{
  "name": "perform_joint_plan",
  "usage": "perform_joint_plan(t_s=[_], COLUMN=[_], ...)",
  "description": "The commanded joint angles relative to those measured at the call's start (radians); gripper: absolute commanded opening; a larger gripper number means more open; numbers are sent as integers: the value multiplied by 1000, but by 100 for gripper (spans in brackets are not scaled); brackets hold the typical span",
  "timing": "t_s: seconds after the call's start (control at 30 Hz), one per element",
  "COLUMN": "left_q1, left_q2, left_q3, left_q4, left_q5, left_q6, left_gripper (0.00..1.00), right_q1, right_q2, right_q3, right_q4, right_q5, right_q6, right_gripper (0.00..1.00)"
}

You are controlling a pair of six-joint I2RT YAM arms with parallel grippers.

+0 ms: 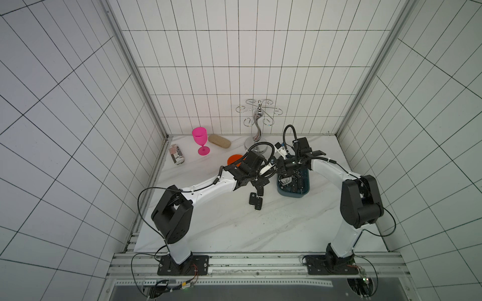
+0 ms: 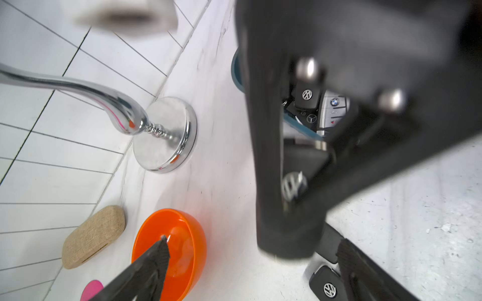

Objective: Place the car key into the storage box
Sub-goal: Place the car key in the storage box.

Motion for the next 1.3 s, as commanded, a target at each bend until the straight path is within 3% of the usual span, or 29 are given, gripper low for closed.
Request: perform_joint_plan(t_s=[0.0, 0.17, 0.23, 0.33, 0.5, 0.73, 1.27], left_q1=[44, 96, 103, 100, 105, 104, 98], left_q2=[-56, -110, -158, -212, -161, -67, 113], left_q3=[-14, -57, -135, -269, -291, -209, -76], left_q4=[0, -140, -163, -164, -287, -332, -344], left_q5=[6, 157, 245, 286, 327, 409, 409], left_q6=[-51, 17, 130, 314, 487, 583, 685], left_gripper=[98, 98, 98, 98, 97, 98, 98], right_q1=[-57, -105, -113, -114, -116, -115, -116], right_q2=[-14, -23, -29, -34, -24, -13, 29], right_q3=[57, 32, 19, 9, 10, 17, 38], right_q4=[-136, -161, -163, -165, -179, -186, -192], right_q5=[289, 463, 479, 489, 488, 503, 476], right_q6=[-151, -180, -186, -187, -192, -200, -194], right_gripper=[2, 3, 3, 4, 6, 7, 9])
